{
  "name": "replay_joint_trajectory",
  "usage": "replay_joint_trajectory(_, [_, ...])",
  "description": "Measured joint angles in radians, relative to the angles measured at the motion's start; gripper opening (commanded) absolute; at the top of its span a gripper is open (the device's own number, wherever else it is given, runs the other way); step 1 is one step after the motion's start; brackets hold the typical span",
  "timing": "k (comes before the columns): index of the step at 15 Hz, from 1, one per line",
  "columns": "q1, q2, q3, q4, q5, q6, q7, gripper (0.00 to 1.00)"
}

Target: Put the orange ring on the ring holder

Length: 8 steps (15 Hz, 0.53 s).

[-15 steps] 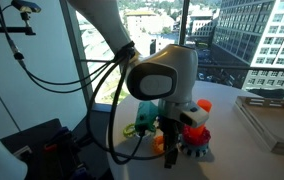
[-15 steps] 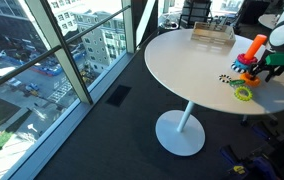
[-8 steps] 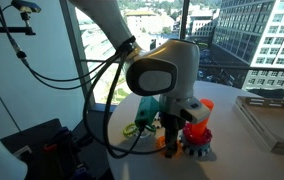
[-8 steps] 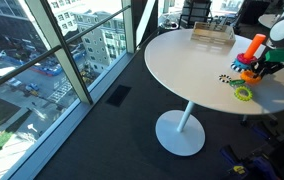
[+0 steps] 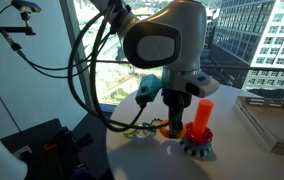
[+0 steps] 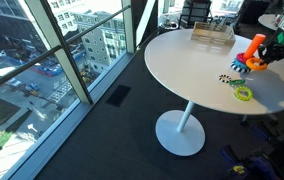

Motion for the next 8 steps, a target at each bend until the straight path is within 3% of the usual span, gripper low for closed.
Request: replay_joint_trajectory(8, [-0.001,-0.129,0.004,0.028,0.015,-0.094,-0.007,0.05])
